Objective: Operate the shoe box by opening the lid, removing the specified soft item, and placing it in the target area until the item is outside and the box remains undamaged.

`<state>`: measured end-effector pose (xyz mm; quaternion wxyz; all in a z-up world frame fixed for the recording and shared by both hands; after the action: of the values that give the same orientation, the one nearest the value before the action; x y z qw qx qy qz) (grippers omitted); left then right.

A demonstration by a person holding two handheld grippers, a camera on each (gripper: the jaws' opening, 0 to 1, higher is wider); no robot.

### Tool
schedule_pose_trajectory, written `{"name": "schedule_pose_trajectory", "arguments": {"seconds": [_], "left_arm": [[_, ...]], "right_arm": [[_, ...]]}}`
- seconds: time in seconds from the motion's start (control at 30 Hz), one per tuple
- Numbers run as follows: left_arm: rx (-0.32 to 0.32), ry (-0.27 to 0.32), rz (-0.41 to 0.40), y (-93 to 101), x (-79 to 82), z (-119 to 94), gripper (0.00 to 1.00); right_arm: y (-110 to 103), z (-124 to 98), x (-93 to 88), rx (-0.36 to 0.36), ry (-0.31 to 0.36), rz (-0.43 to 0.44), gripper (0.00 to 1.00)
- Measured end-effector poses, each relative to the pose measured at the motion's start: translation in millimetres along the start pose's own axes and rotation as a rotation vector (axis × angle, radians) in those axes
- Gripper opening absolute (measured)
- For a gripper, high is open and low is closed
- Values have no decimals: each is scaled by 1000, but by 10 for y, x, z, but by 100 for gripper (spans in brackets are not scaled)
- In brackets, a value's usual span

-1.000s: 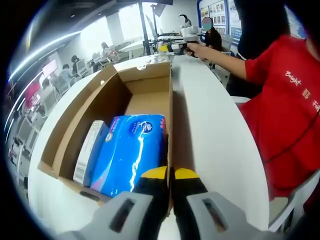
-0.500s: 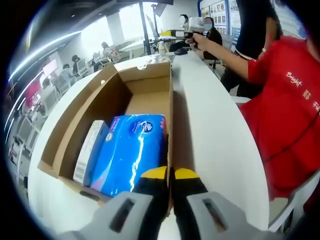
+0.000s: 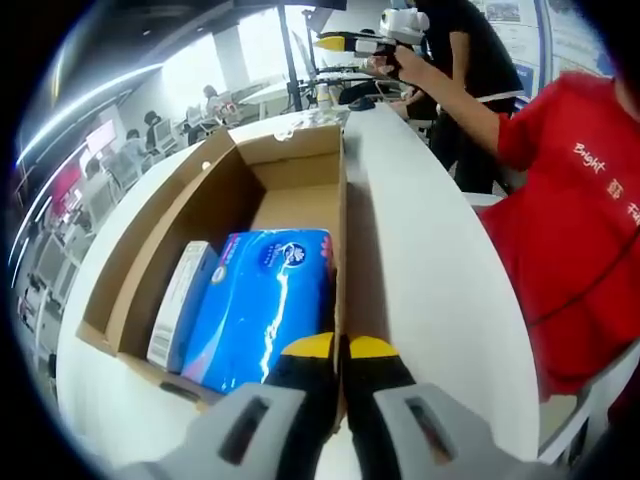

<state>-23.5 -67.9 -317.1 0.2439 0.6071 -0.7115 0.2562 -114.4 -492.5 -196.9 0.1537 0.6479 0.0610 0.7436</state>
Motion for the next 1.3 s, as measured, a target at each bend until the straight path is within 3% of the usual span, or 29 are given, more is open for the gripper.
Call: {"name": "schedule_pose_trajectory", "arguments": {"seconds": [0.07,0.2,0.33,0.43,0.57,0.63,0.7,0.83,0.9,1.07,1.3], "left_arm": [[-1,-1,-2,-5,8,-7,2],[-3,-4,-5,-15,17,-18,1],[0,-2,-3,-20,14,-24,2],[1,-1,-4,-20,15,-31,2],[7,2,3,-12,15,-41,2],[3,0,-1,-18,14,-45,2],[2,2,-2,-15,16,-47,2],[18,-1,4,7,28,-47,3],[32,4,24,13,23,-51,3],[23,-8,10,-36,14,-61,4],[1,-15,6,-44,-3,-43,2]], "right_arm": [[-53,11,26,29,5,9,69],[-269,48,119,161,7,-7,70],[-360,110,136,180,-16,-47,69],[-462,144,126,242,-47,-30,69],[-628,174,174,371,-50,-9,67],[-717,205,206,437,-69,45,63],[-783,234,263,473,-61,15,61],[-1035,293,347,637,-75,77,62],[-1126,329,391,682,-53,83,61],[-1352,421,425,766,-80,15,63],[-1802,540,376,968,-134,-108,61]]}}
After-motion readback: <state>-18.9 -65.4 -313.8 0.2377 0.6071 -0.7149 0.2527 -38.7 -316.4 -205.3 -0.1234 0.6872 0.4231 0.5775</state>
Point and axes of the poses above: the point that each gripper's makers call its tool centre point, and the gripper's own axes: z roughly forward along the fingers, y roughly to its right, x roughly out of its top, the point moved 7 cm from there along -z, roughly backward along the fingers, and after that the axes turned 3 degrees about -x, right-handed, at the moved point
